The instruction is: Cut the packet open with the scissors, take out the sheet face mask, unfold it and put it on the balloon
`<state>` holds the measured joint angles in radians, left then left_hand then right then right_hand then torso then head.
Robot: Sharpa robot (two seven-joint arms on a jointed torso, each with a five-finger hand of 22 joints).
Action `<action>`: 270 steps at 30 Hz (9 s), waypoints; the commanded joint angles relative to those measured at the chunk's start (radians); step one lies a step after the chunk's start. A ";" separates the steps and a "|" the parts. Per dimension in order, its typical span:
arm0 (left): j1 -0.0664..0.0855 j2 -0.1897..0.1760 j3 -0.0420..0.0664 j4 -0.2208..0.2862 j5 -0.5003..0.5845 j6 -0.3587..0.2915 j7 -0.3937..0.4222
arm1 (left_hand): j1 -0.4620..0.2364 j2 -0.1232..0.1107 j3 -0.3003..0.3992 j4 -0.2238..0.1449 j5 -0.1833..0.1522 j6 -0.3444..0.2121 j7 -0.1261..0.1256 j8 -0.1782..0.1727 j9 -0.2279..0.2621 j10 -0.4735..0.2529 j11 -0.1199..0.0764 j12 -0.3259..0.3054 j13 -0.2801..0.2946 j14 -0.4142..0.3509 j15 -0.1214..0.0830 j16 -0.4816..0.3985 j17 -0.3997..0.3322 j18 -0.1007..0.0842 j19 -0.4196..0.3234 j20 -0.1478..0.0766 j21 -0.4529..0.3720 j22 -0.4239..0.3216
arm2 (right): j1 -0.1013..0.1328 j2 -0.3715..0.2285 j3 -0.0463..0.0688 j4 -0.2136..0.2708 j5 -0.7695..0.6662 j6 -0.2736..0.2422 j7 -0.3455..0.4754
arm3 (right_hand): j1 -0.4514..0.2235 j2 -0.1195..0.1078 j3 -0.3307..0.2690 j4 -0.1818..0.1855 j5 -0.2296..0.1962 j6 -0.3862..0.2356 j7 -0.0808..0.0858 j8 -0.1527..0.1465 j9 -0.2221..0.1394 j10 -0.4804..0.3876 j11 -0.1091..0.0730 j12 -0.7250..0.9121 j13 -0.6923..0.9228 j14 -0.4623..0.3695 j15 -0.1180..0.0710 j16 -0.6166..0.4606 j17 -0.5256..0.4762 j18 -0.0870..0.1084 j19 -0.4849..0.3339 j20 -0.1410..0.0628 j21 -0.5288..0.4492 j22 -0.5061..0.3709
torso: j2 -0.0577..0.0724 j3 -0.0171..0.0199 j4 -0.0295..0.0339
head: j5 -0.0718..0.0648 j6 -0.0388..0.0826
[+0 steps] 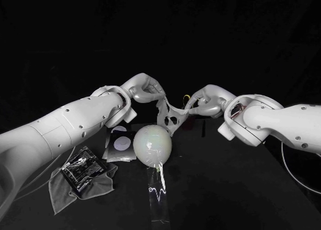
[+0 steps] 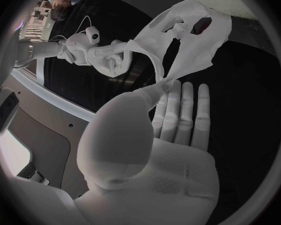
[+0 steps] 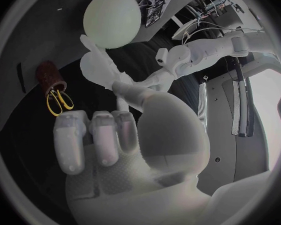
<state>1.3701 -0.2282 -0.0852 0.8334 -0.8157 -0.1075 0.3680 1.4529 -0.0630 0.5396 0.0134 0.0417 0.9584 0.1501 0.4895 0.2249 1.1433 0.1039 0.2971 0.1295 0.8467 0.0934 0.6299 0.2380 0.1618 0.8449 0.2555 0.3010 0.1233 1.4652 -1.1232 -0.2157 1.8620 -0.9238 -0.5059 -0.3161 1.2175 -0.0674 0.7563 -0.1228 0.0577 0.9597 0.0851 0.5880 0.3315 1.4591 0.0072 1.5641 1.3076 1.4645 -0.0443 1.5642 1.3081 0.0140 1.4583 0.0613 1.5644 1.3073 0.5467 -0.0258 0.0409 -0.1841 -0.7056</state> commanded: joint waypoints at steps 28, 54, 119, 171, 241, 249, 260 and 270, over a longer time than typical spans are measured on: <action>-0.025 -0.154 -0.018 0.120 -0.141 0.073 0.156 | 0.005 0.014 -0.002 -0.011 0.006 -0.012 0.000 -0.005 0.089 -0.012 0.003 -0.008 0.002 -0.014 0.004 0.000 -0.001 0.004 -0.014 0.001 0.004 0.003 | -0.163 0.116 -0.004 0.153 0.130 -0.113 0.004 | 0.004 -0.004 0.006 0.001 -0.005 0.010 0.001 0.003 0.001 0.112 0.001 0.007 0.263 0.106 -0.008 0.007 0.263 -0.014 0.112 -0.002 0.006 0.264 | -0.004 -0.0119 0.0126 | 0.002 -0.030; -0.026 -0.254 -0.008 0.216 -0.081 -0.031 0.185 | 0.008 0.016 -0.002 -0.014 0.006 -0.011 0.001 -0.005 0.090 -0.013 0.003 -0.007 0.003 -0.015 0.003 0.002 0.000 0.005 -0.016 0.001 0.006 0.004 | -0.164 0.127 -0.004 0.197 0.192 -0.110 0.021 | 0.004 -0.003 0.007 0.002 -0.005 0.009 0.001 0.004 0.001 0.111 0.001 0.005 0.262 0.106 -0.008 0.007 0.263 -0.014 0.112 -0.002 0.006 0.264 | -0.011 -0.0234 0.0173 | 0.010 -0.016; -0.096 -0.299 -0.039 0.152 -0.174 -0.033 0.153 | 0.009 0.002 0.014 -0.019 0.006 -0.025 0.023 -0.034 0.105 -0.054 0.026 -0.045 -0.011 -0.096 0.035 -0.072 -0.026 0.001 -0.087 0.021 -0.011 0.001 | -0.218 0.385 -0.004 -0.028 0.312 -0.104 0.071 | -0.024 -0.025 -0.016 0.023 -0.009 -0.031 0.011 -0.002 -0.002 0.085 0.008 -0.060 0.229 0.106 -0.003 0.007 0.263 -0.011 0.105 0.000 -0.005 0.259 | -0.009 -0.0213 0.0165 | 0.047 -0.057; -0.156 -0.450 -0.042 0.415 0.376 -0.232 -0.095 | -0.053 -0.140 -0.057 0.091 0.011 -0.043 0.023 -0.164 0.044 0.035 0.004 -0.094 -0.048 0.341 -0.052 0.082 0.093 0.021 0.260 -0.093 0.101 0.024 | -0.185 0.087 0.004 -0.051 0.326 -0.033 0.470 | 0.067 -0.038 -0.243 0.087 0.075 -0.075 0.061 -0.202 -0.101 0.024 0.052 -0.192 0.146 0.106 0.035 0.007 0.263 -0.007 0.097 0.037 -0.020 0.254 | -0.004 -0.0174 0.0162 | 0.077 -0.082; -0.125 -0.346 -0.011 0.486 0.114 -0.266 -0.340 | -0.011 -0.133 -0.378 0.263 0.006 -0.089 -0.011 -0.087 0.038 0.024 -0.043 0.976 0.800 0.724 -0.097 0.941 1.333 -0.065 0.491 -0.169 1.057 0.961 | -0.116 0.422 0.024 -0.592 0.253 0.391 0.290 | 0.007 -0.056 -0.394 0.196 -0.009 -0.061 0.064 -0.296 -0.134 0.112 0.060 0.007 0.263 0.106 0.045 0.007 0.263 -0.014 0.112 0.046 0.006 0.264 | 0.058 0.0034 0.0217 | 0.062 -0.054; -0.122 -0.339 -0.011 0.482 0.073 -0.267 -0.367 | 0.005 -0.132 -0.387 0.261 0.006 -0.097 -0.006 -0.095 0.032 0.024 -0.040 0.975 0.797 0.724 -0.095 0.941 1.333 -0.066 0.493 -0.167 1.063 0.969 | -0.117 0.441 0.023 -0.608 0.254 0.400 0.292 | 0.016 -0.046 -0.394 0.197 -0.009 -0.055 0.063 -0.296 -0.133 0.112 0.059 0.007 0.263 0.106 0.044 0.007 0.263 -0.014 0.112 0.046 0.006 0.264 | 0.058 0.0025 0.0220 | 0.061 -0.057; -0.120 -0.332 -0.011 0.485 0.033 -0.249 -0.393 | 0.034 -0.125 -0.390 0.255 0.006 -0.086 -0.006 -0.094 0.029 0.033 -0.039 0.979 0.805 0.724 -0.094 0.941 1.333 -0.068 0.497 -0.165 1.072 0.983 | -0.121 0.456 0.023 -0.623 0.257 0.414 0.295 | 0.025 -0.035 -0.395 0.200 -0.009 -0.045 0.062 -0.295 -0.132 0.112 0.059 0.007 0.263 0.106 0.044 0.007 0.263 -0.014 0.112 0.045 0.006 0.264 | 0.057 0.0022 0.0216 | 0.063 -0.063; -0.120 -0.334 -0.011 0.488 0.019 -0.242 -0.411 | 0.065 -0.108 -0.383 0.248 0.007 -0.055 -0.013 -0.082 0.028 0.049 -0.045 0.987 0.819 0.724 -0.098 0.941 1.333 -0.070 0.503 -0.167 1.082 0.999 | -0.122 0.457 0.023 -0.623 0.258 0.418 0.302 | 0.079 0.004 -0.372 0.181 -0.009 0.029 0.043 -0.264 -0.117 0.112 0.044 0.007 0.263 0.106 0.033 0.007 0.263 -0.014 0.112 0.039 0.006 0.264 | 0.057 0.0017 0.0213 | 0.062 -0.065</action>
<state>1.2482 -0.5637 -0.0973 1.3189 -0.7798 -0.3628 -0.0306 1.5106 -0.1687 0.1550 0.2658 0.0498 0.8969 0.1343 0.4022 0.2544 1.1853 0.0557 1.2788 0.9477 1.4651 0.0003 1.5671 1.3073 0.1071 1.3422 0.0911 1.3768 1.1212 1.3444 -0.6670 -0.1922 1.2376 -0.6600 -0.1121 -0.0252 1.2887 -0.0640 0.3804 0.0598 0.0540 0.9812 0.1302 0.3210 0.2118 1.4649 0.0585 1.5658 1.3078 1.4647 -0.0019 1.5667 1.3081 0.0140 1.4639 0.1089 1.5652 1.3081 0.6042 -0.0237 0.0623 -0.1215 -0.7702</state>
